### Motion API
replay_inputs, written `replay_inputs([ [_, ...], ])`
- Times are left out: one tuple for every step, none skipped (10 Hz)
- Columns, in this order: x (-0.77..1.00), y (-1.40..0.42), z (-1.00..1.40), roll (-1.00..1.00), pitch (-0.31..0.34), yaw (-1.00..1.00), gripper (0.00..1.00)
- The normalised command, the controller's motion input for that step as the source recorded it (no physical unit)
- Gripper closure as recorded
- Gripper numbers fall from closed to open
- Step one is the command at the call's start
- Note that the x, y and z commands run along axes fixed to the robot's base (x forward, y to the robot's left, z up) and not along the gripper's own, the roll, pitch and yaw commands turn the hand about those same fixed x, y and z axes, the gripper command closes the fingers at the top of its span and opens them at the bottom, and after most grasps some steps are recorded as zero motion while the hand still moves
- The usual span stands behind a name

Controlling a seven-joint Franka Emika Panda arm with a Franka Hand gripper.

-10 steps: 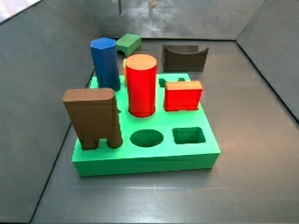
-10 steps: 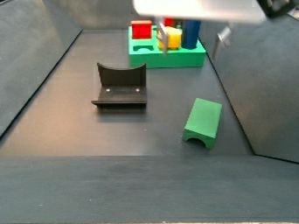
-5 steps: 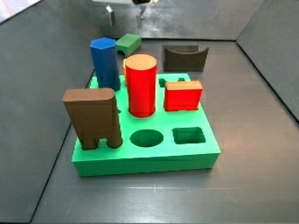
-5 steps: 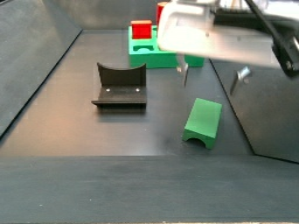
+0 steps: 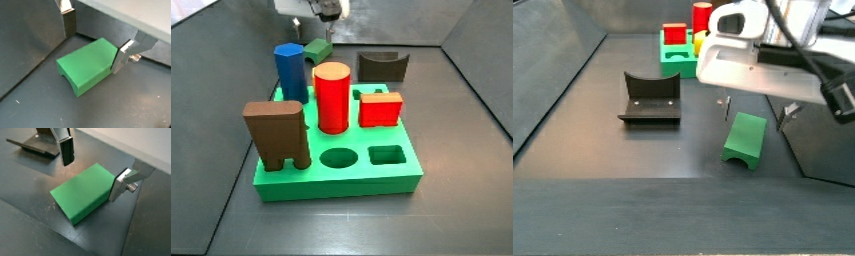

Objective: Pick up the arch object. Move up. Place the arch object on the fixture. Regrasp the arch object. Rotate the arch object. Move to above the board. Insert the arch object.
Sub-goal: Pick up the arch object.

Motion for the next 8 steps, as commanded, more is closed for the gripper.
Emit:
replay_inputs([
  [0.30, 0.00, -0.46, -0.31, -0.160, -0.08, 0.00],
  [0.21, 0.00, -0.47, -0.31, -0.126, -0.10, 0.00],
  [0.01, 0.00, -0.62, -0.25, -0.076, -0.14, 0.00],
  [-0.09, 0.00, -0.67, -0.22, -0.130, -0.05, 0.00],
  [-0.27, 0.00, -0.55, -0.14, -0.277, 0.00, 0.00],
  [-0.31, 0.00, -0.27, -0.04, -0.366, 0.00, 0.00],
  [-0.06, 0.00, -0.04, 0.00, -0.101, 0.00, 0.00],
  [0.00, 0.00, 0.00, 0.00, -0.031, 0.00, 0.00],
])
